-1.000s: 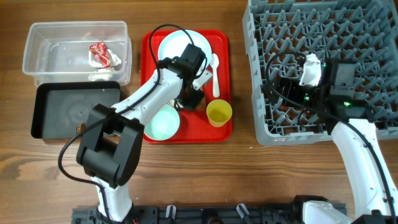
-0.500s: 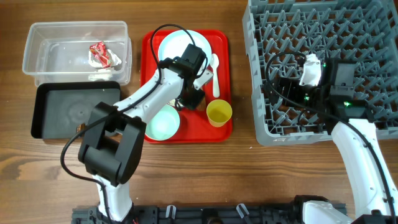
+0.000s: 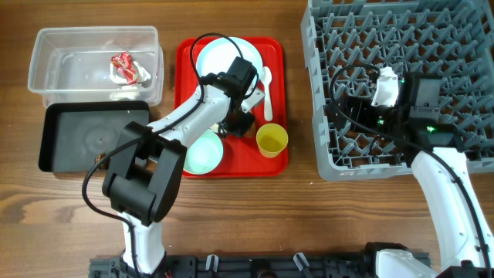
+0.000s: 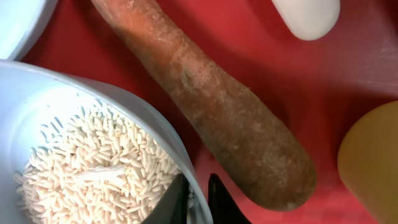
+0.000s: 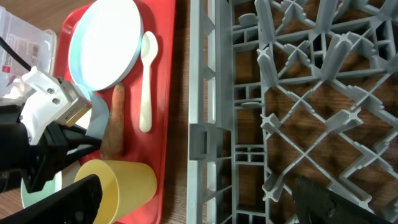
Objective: Sort waste into correct bins and load items into the dishwasher rack
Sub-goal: 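Grasp the rim of the white rice bowl with left gripper, then move the rice bowl over the black tray and pour out the rice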
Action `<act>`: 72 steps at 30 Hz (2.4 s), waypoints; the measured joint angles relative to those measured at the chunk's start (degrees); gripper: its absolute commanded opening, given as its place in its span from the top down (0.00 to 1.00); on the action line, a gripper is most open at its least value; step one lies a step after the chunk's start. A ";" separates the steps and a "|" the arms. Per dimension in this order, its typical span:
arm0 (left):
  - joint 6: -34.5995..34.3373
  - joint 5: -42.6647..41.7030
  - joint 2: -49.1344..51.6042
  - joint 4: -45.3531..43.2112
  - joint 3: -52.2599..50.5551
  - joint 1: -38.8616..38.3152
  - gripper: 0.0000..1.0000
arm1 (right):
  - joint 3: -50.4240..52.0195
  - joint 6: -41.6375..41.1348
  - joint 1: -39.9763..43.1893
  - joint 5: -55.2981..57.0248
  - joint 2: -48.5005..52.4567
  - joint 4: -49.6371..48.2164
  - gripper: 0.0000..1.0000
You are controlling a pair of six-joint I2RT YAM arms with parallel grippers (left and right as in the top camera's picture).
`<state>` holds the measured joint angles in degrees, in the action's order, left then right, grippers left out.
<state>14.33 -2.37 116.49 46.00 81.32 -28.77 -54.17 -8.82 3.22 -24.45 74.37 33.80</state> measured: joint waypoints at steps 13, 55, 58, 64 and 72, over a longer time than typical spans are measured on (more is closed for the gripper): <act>-1.99 2.23 -0.17 0.22 0.07 -0.11 0.76 | 0.00 0.00 -0.02 0.00 0.00 0.00 0.00; -19.58 -15.06 -17.73 20.87 10.69 22.95 0.96 | 0.00 0.00 -0.02 0.00 0.00 0.00 0.00; -19.19 -17.05 -18.36 24.39 10.69 29.16 0.96 | 0.00 0.00 -0.02 0.00 0.00 0.00 0.00; -12.52 -24.87 -18.51 27.04 9.33 40.92 0.96 | 0.00 0.00 -0.02 0.00 0.00 0.00 0.00; -5.46 -43.01 -18.80 16.39 -1.75 55.47 0.96 | 0.00 0.00 -0.02 0.02 0.02 0.00 0.00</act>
<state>8.86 -45.39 97.69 62.39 79.57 26.70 -54.17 -8.82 3.20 -24.43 74.39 33.80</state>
